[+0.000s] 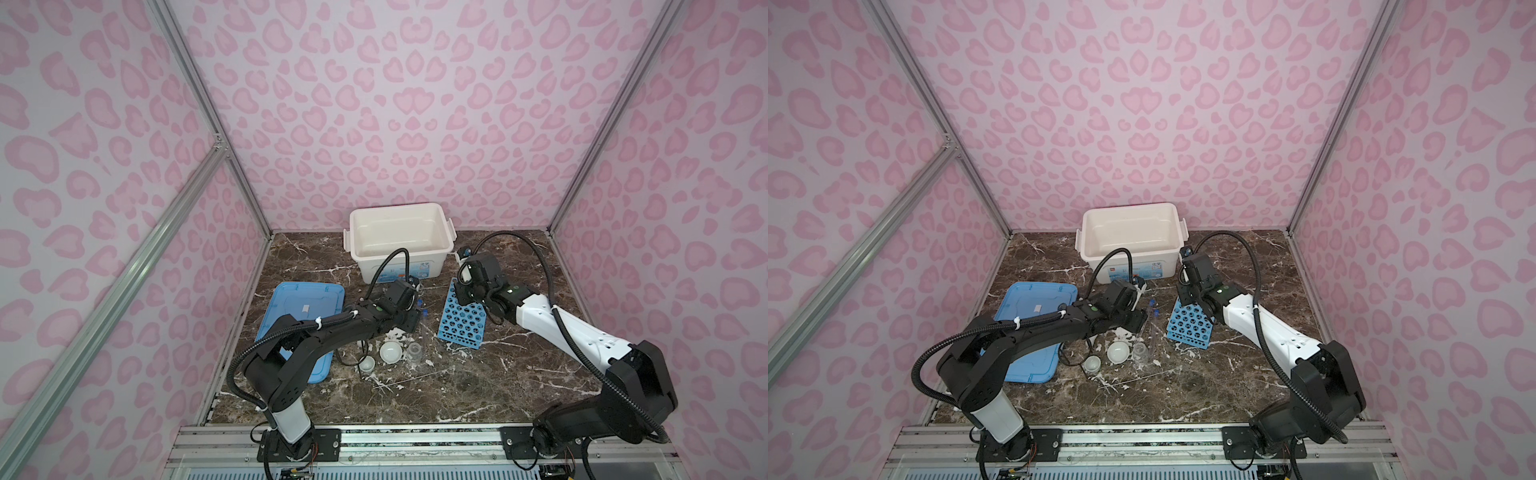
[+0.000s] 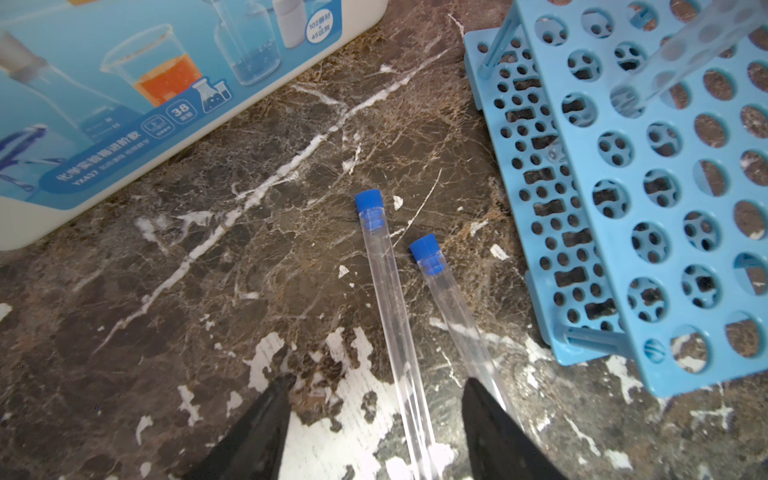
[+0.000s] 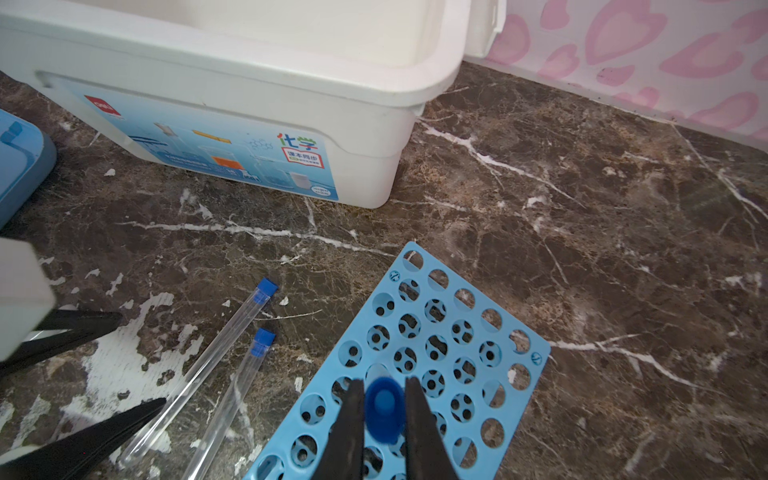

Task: Organize the chemistry lab equipment
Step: 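Lower the tube into a rack hole with the right gripper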

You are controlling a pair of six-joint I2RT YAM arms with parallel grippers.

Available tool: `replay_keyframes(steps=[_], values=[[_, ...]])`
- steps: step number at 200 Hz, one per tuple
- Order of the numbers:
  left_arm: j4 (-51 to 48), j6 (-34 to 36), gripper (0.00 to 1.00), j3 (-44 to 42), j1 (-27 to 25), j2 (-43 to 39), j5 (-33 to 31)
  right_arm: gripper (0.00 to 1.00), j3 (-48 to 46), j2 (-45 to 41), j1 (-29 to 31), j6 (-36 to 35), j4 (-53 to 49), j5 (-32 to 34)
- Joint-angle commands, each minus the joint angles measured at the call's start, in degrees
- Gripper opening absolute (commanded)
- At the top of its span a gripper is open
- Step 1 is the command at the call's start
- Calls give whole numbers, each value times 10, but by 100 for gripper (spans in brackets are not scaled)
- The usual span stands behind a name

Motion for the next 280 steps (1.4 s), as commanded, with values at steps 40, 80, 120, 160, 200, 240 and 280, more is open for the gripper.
replay_keyframes(steps=[40,80,120,160,200,240,280], values=[[-5,0,68,11,-3,8,-6,29,0,3,-2,11,-37,0],[-11,3,68,15,-7,10,-12,37,0,2,-1,16,-37,0],[-13,2,68,16,-9,11,-15,42,2,-1,-1,17,-36,-5],[-18,2,68,21,-11,16,-19,52,8,-6,-1,22,-40,-6],[-31,3,67,33,-16,27,-21,59,12,-17,-5,32,-40,-14],[-45,2,65,41,-19,40,-29,62,12,-26,-11,40,-39,-24],[-55,-1,62,50,-19,54,-29,64,4,-47,-27,47,-32,-40]])
